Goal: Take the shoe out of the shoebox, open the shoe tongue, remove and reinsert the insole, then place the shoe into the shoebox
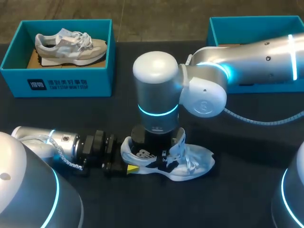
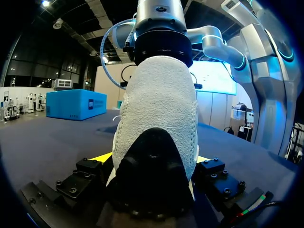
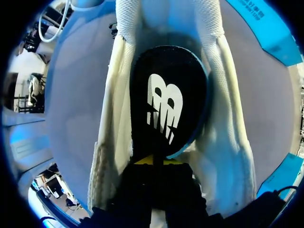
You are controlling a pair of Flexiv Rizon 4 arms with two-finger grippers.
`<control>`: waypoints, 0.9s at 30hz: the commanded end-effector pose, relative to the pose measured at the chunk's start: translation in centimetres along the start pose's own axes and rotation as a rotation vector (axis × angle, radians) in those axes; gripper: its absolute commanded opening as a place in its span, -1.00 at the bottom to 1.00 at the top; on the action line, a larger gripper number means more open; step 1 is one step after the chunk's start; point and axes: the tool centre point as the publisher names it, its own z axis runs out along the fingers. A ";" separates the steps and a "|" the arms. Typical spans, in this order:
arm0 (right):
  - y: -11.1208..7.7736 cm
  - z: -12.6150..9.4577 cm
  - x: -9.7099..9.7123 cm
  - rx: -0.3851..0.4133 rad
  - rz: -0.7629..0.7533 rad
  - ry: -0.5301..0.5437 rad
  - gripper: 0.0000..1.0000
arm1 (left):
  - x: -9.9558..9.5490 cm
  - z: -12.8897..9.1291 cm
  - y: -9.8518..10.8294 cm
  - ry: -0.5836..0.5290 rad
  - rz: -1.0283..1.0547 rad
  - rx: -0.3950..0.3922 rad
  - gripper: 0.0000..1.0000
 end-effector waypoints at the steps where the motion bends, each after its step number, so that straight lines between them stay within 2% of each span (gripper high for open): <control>1: -0.7 2.6 1.7 -0.067 0.006 -0.024 -1.00 | 0.0 -0.2 0.2 -0.005 -0.001 0.000 -1.00; 15: -2.2 -0.4 1.3 -0.292 0.032 -0.093 -1.00 | 0.0 -0.2 0.2 -0.005 -0.001 0.000 -1.00; 27: -3.2 -2.4 0.8 -0.407 0.028 -0.133 -1.00 | 0.0 -0.2 0.2 -0.005 -0.001 0.000 -1.00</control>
